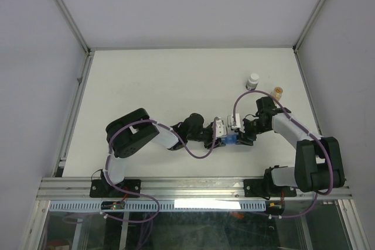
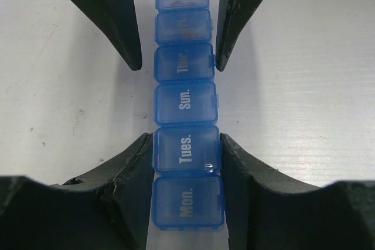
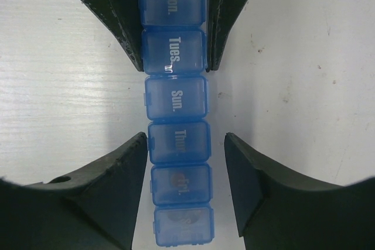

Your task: Sort the pills into containers

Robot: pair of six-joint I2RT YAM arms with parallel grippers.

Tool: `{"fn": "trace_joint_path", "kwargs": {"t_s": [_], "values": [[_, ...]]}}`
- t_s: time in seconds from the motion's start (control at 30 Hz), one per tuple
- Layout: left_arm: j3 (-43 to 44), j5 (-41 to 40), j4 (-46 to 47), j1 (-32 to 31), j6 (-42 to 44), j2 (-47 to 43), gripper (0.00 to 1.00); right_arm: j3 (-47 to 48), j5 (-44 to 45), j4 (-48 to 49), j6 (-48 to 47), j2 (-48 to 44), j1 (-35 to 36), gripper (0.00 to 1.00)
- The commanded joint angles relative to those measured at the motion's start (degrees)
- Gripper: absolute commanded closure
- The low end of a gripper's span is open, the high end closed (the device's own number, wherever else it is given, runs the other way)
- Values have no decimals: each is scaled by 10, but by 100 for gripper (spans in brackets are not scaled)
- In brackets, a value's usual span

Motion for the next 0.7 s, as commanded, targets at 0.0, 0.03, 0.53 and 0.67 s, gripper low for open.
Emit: {"fn": "trace_joint_path", "kwargs": {"t_s": [0.0,0.03,0.53,0.67], "values": [[-5,11,46,-7,-5,-25,94,-1,-9,-2,-18,-3,4,42],[-6,11,47,-7,-5,-26,94,-1,-9,-2,-18,-3,5,42],[-18,7,67,-6,-7,-33,95,-6,-10,0,-23,-7,12,42],[-22,7,71,-6,-9,-36,95,-5,-9,1,-24,-8,15,42]]}}
